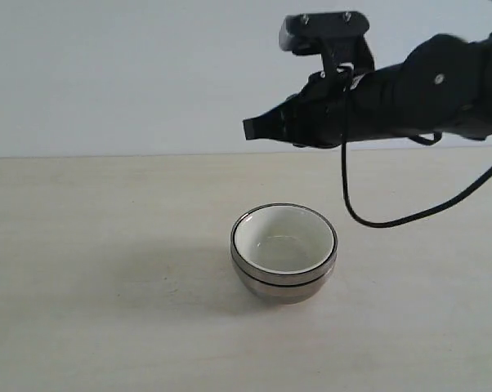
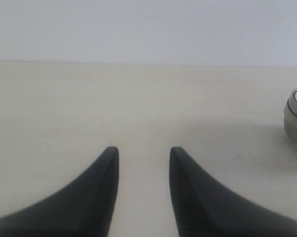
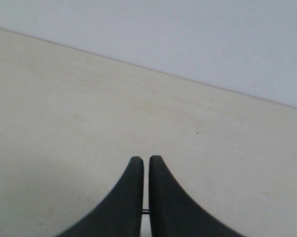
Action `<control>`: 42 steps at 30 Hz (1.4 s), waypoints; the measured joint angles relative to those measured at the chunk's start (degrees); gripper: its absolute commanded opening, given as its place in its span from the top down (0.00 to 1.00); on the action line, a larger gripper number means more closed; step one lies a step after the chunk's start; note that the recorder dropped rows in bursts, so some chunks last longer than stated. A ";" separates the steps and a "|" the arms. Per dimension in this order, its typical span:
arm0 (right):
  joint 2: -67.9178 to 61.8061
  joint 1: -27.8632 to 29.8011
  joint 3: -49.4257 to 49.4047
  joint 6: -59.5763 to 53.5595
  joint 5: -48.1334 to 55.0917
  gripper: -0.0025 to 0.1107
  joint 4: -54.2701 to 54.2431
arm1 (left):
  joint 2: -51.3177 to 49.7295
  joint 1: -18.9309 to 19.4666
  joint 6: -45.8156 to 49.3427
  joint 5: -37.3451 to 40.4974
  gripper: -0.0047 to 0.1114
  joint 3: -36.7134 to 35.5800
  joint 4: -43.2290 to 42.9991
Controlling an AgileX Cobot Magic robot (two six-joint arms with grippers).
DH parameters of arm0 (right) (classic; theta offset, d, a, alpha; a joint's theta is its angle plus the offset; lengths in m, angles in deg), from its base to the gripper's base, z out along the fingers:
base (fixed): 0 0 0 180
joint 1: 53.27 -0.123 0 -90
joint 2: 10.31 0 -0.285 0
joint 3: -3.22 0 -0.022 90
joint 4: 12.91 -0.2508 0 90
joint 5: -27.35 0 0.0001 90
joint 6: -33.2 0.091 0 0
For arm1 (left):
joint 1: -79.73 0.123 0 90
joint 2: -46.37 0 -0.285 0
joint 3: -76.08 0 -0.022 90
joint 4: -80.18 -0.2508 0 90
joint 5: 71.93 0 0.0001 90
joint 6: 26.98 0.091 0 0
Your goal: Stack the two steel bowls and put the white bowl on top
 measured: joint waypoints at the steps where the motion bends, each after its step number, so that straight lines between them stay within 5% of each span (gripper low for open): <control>1: 1.67 0.00 0.00 -0.10 0.94 0.98 0.00 | 0.00 0.00 0.00 0.00 0.68 0.00 0.00; 7: 17.56 0.00 -3.36 -1.07 4.43 0.98 0.20 | 0.00 0.00 0.00 0.00 0.68 0.00 0.00; 14: 45.92 0.00 -19.71 -1.36 2.07 0.98 0.20 | 0.00 0.00 0.00 0.00 0.68 0.00 0.00; 23: 77.98 0.00 -22.46 -3.29 4.00 0.98 0.20 | 0.00 0.00 0.00 0.00 0.68 0.00 0.00; 33: 91.30 0.00 -22.55 -1.20 11.37 0.98 7.23 | 0.00 0.00 0.00 0.00 0.68 0.00 0.00; 42: 92.58 3.17 -22.95 17.78 18.84 0.98 27.60 | 0.00 0.00 0.00 0.00 0.68 0.00 0.00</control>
